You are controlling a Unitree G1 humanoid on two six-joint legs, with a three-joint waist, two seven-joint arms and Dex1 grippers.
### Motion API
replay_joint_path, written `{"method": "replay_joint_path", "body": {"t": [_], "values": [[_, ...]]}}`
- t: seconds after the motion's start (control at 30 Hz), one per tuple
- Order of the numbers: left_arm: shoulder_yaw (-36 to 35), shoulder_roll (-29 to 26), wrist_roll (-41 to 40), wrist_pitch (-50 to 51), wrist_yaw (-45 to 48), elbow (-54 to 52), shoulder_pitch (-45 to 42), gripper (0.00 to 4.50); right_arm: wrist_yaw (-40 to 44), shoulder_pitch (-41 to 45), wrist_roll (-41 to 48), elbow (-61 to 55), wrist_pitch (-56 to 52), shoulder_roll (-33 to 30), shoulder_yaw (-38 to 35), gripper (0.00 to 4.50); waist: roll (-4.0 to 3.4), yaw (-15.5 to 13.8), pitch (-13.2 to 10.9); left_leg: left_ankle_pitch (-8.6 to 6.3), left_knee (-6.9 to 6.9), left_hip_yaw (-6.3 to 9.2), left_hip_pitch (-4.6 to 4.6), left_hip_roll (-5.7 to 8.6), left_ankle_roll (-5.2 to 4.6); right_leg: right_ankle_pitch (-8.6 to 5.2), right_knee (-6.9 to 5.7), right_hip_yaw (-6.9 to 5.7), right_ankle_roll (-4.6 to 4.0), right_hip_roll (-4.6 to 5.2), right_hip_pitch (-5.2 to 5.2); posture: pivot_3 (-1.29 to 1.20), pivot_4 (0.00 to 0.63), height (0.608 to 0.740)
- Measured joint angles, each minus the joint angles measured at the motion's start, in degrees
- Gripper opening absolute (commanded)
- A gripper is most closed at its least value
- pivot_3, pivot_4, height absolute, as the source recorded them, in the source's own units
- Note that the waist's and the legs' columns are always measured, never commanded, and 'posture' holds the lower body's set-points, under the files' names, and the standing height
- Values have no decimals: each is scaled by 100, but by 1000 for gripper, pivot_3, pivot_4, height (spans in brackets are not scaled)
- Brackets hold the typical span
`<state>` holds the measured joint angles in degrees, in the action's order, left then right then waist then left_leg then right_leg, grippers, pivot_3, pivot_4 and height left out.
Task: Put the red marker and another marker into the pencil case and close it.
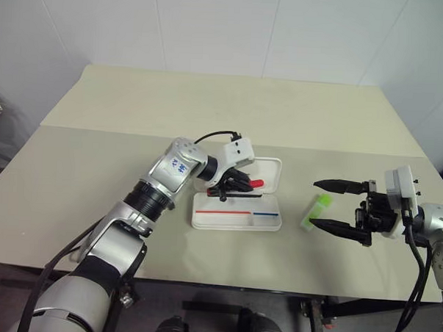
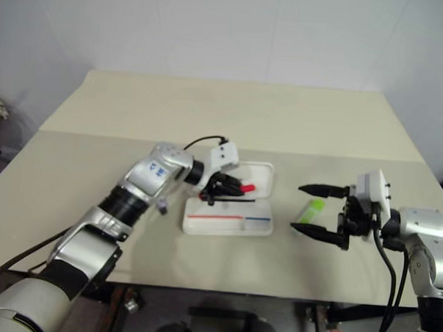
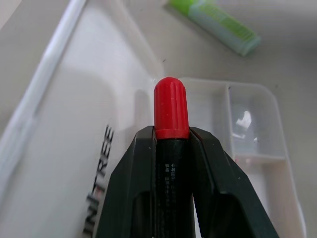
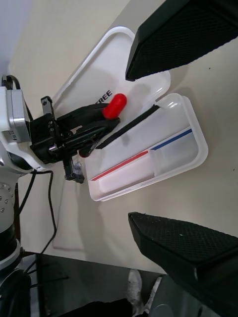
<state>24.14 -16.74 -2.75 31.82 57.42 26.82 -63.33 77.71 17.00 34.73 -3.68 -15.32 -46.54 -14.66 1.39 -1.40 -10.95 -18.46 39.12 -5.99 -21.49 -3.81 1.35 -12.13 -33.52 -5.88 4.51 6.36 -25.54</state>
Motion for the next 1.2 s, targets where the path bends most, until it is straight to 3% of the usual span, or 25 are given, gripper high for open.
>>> {"method": "replay_joint_path", "body": {"t": [0.57,0.97,1.2], "values": [[323,-60,297,499,235,-556,286,577,-335,-169,-81,8,59,175,83,4500,0,2,0,0,1,1,1,0,0,0,-3,1,0,0,0,0,150,740],[337,-150,343,505,323,-579,288,4468,-367,-183,-80,16,148,209,84,4500,0,1,0,1,1,1,1,0,1,0,-13,1,0,0,0,0,150,740],[299,-307,258,808,438,-1141,459,4468,-556,-193,-111,68,131,254,101,4500,0,4,0,2,1,1,1,0,2,0,-15,1,0,0,0,0,150,740]]}}
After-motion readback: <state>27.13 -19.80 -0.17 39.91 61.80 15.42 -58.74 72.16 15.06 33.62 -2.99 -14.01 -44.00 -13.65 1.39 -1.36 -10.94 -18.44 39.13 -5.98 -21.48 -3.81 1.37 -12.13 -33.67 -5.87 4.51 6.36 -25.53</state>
